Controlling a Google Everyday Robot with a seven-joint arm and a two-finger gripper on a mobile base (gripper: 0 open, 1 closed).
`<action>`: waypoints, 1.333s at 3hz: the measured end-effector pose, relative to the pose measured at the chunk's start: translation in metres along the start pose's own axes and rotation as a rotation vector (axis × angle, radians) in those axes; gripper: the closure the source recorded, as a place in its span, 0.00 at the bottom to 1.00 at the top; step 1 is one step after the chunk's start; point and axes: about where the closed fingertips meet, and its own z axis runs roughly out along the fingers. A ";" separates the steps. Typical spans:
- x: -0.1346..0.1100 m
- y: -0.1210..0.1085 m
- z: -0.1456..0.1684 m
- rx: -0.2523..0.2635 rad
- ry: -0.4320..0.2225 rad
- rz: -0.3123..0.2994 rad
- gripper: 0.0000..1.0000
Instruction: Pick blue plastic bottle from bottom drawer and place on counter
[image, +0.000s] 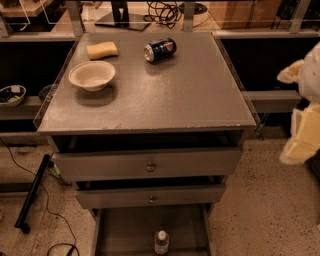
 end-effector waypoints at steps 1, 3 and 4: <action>0.021 0.016 0.026 -0.031 -0.011 0.028 0.00; 0.064 0.040 0.085 -0.105 -0.039 0.067 0.00; 0.087 0.042 0.138 -0.187 -0.058 0.074 0.00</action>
Offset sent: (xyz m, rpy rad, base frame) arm -0.0357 -0.0381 -0.1076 0.0789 0.1052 -0.0377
